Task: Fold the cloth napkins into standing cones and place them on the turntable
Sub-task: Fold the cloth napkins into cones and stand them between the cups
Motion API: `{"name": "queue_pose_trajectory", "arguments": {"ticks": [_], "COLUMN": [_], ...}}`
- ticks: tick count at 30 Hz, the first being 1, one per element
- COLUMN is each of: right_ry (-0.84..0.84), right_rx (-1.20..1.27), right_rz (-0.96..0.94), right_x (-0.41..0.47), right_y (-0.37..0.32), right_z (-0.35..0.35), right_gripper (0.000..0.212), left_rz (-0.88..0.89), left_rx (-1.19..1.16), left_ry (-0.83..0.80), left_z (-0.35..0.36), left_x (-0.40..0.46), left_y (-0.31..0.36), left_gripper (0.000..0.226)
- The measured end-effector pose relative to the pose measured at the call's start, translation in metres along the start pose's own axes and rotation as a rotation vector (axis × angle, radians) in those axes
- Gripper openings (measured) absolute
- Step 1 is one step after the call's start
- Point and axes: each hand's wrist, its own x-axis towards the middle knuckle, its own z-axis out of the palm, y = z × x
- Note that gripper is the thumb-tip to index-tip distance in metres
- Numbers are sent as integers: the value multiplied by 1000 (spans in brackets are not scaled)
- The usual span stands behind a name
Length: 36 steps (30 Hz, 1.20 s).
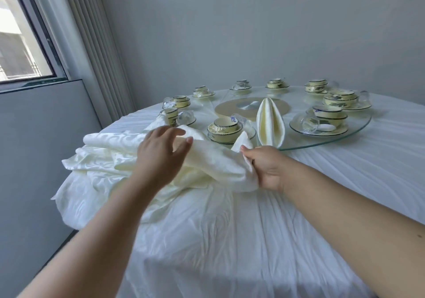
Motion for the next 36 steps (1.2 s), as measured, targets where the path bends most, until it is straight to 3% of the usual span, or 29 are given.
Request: {"name": "queue_pose_trajectory", "arguments": {"ticks": [2,5,8,10,13,15,20,25,28,32,36], "right_ry": [25,28,-54,-31,183,320,371,335,382,516,633], "right_rx": [-343,-987,-1625,-1815,-1770,-1681,-1642,-1574,-1602,-1689,-1784], "right_rz": [-21,-36,115,203,33,-98,20,20,40,196,409], "right_x": [-18,-49,-73,-73,-47,-21,23,34,20,-14,-40], "right_y": [-10,-33,-52,-56,-51,-43,-17,-6,-17,-47,-68], "right_z": [-21,-44,-55,-60,-67,-70,-67,-68,-83,-120,-189], "right_gripper": [22,35,40,49,52,51,54,43,46,52,39], "left_rz": [25,-28,-90,-45,-19,-106,-277,-199,-164,-25,90], "left_rx": [95,121,-18,0,147,279,417,169,57,19,-46], "left_ry": [-198,-435,-385,-306,-252,-218,-308,-218,-278,-330,-394], "left_z": [-2,6,14,21,33,39,45,49,48,51,57], "left_x": [2,-7,-10,-7,0,5,10,10,9,-1,-15], "left_y": [-11,-14,-6,-4,-2,-2,-8,-10,-1,23,53], "left_gripper": [79,75,72,65,57,57,60,43,30,21,21]}}
